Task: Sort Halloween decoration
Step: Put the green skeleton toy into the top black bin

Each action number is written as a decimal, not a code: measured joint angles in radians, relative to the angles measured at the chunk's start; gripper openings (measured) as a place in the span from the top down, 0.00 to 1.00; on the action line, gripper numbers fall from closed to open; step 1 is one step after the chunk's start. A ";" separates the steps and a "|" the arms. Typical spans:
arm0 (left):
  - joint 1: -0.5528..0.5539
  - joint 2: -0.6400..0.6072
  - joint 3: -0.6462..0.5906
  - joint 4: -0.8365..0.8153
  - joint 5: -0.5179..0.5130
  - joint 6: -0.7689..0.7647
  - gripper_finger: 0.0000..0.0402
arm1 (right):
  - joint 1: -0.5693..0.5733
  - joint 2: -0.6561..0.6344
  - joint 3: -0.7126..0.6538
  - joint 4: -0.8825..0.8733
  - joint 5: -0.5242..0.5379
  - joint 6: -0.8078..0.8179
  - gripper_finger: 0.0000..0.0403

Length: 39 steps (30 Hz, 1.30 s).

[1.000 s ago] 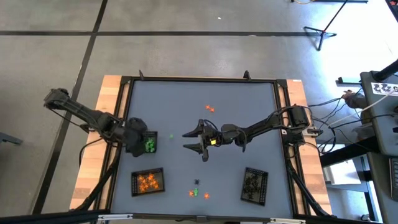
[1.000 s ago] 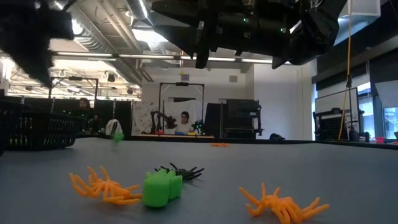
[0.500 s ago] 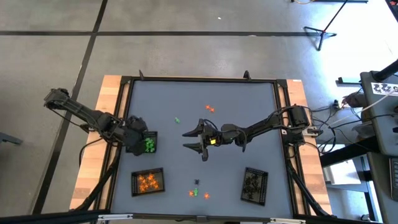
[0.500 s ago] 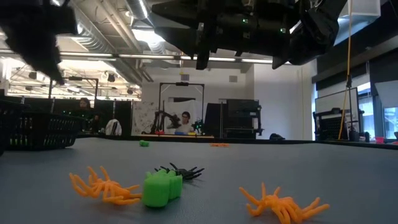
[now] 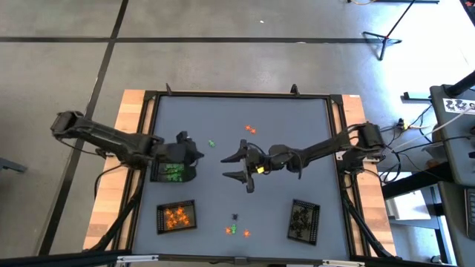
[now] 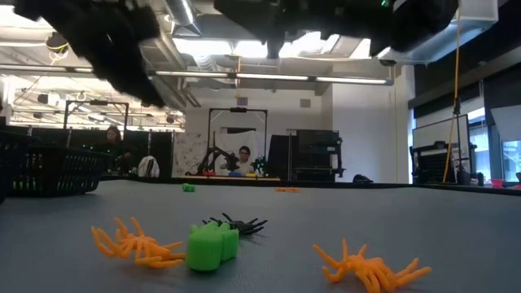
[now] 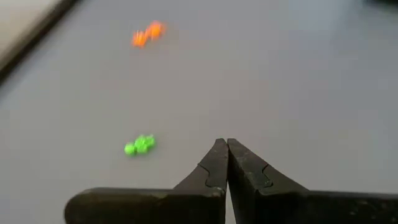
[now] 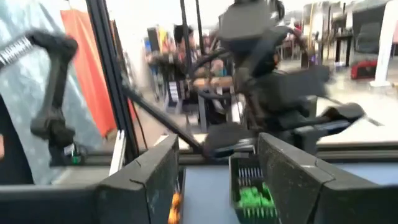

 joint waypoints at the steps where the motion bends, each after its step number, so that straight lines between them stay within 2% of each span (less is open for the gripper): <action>1: 0.030 0.027 0.000 0.000 0.023 0.000 0.99 | 0.002 -0.018 0.000 -0.040 0.007 -0.012 0.46; 5: 0.155 0.143 0.008 -0.001 0.130 0.020 0.91 | 0.015 -0.059 0.000 -0.166 0.070 -0.024 0.46; 10: 0.260 0.282 0.069 -0.002 0.205 0.126 0.73 | 0.019 -0.061 0.000 -0.186 0.086 -0.025 0.46; 14: 0.309 0.384 0.157 -0.018 0.197 0.184 0.61 | 0.019 -0.061 0.000 -0.192 0.086 -0.025 0.46; 18: 0.349 0.498 0.232 -0.091 0.148 0.237 0.53 | 0.019 -0.061 0.000 -0.198 0.078 -0.025 0.46; 22: 0.390 0.601 0.285 -0.140 0.114 0.259 0.50 | 0.019 -0.061 0.000 -0.212 0.077 -0.024 0.46; 28: 0.438 0.697 0.316 -0.134 0.135 0.296 0.50 | 0.019 -0.061 0.000 -0.235 0.077 -0.023 0.46; 35: 0.442 0.727 0.318 -0.130 0.167 0.367 0.50 | 0.019 -0.061 0.000 -0.241 0.077 -0.022 0.46; 39: 0.425 0.729 0.317 -0.130 0.173 0.394 0.54 | 0.019 -0.061 0.000 -0.241 0.076 -0.022 0.46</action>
